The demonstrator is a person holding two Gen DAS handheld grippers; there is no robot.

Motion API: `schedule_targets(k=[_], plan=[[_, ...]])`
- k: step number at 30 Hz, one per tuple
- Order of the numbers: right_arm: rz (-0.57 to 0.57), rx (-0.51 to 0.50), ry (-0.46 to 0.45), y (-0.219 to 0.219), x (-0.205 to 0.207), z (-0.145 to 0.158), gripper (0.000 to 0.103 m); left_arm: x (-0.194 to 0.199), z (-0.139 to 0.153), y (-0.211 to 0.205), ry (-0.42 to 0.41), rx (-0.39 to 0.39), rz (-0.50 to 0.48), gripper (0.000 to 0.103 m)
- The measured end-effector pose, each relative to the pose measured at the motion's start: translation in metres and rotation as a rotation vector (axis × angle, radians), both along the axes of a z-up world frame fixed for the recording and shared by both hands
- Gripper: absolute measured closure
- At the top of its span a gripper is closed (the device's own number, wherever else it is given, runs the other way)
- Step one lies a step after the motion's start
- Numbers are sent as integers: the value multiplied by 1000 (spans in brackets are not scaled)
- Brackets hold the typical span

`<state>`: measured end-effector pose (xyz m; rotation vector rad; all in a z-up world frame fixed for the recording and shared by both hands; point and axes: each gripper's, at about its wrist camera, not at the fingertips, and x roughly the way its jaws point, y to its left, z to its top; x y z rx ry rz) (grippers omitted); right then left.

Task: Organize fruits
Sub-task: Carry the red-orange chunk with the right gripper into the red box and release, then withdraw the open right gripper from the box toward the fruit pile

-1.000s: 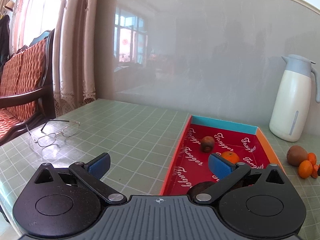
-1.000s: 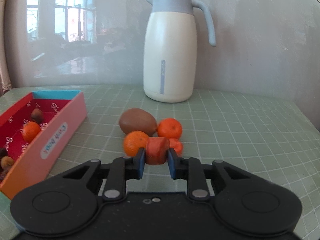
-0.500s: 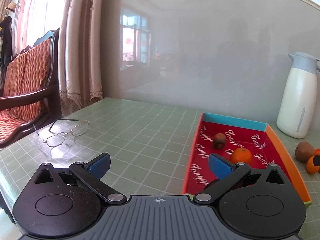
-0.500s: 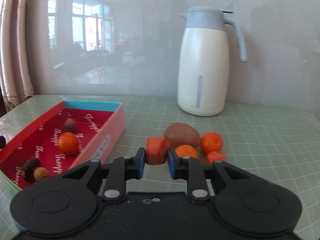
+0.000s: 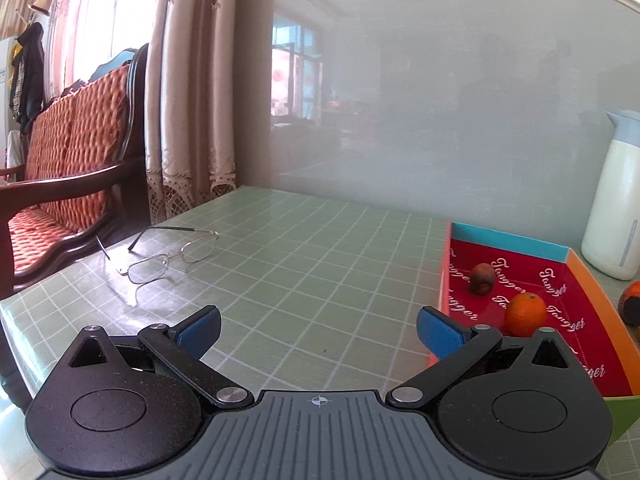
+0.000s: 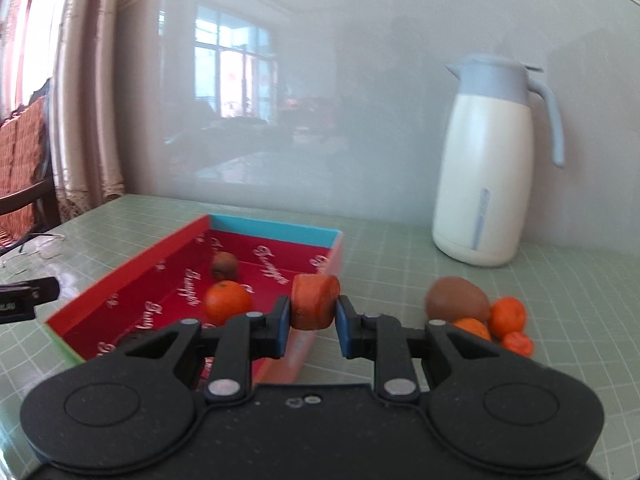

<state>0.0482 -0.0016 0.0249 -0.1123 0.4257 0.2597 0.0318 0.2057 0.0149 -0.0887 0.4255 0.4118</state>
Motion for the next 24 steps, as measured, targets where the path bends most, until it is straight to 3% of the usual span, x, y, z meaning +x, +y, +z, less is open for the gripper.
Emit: schedule_targets(k=[12, 24], plan=[[58, -31, 19, 20, -2, -6, 80, -1, 0, 2, 6, 4, 5, 0], [55, 1, -5, 16, -5, -4, 78, -1, 0, 0, 9, 3, -4, 0]])
